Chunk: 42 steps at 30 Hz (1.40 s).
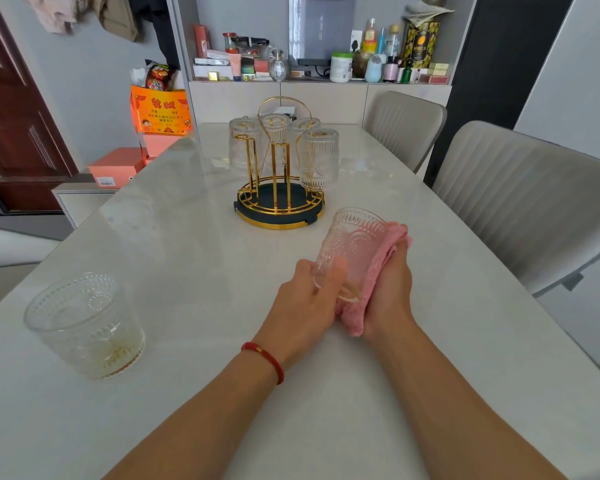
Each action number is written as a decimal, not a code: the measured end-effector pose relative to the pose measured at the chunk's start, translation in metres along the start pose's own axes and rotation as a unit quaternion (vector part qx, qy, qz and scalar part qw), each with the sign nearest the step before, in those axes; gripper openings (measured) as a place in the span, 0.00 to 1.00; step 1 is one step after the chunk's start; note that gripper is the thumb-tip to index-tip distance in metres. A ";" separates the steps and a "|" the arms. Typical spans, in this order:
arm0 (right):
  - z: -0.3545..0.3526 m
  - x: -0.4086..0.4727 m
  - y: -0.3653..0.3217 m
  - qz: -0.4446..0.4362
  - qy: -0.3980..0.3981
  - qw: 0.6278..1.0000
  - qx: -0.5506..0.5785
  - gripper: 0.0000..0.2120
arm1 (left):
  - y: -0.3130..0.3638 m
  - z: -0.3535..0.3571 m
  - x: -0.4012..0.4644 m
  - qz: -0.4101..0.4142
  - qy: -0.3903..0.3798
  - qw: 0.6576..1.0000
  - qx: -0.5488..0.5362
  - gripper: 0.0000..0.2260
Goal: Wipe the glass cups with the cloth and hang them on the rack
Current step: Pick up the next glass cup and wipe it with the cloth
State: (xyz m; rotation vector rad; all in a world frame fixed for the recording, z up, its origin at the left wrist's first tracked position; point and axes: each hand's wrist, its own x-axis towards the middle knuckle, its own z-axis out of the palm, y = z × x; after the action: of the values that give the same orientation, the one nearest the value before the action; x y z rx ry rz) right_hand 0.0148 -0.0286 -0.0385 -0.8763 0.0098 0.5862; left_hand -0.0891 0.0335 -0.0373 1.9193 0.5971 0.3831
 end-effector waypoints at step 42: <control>-0.018 0.020 0.006 -0.029 -0.065 0.997 0.030 0.36 | 0.000 0.004 -0.006 -0.036 -0.056 0.995 -0.072 0.31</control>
State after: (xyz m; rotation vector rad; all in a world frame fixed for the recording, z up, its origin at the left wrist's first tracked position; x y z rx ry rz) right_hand 0.0325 -0.0295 -0.0598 -0.7768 -0.1154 0.5859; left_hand -0.0925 0.0270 -0.0386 1.7635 0.5493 0.2640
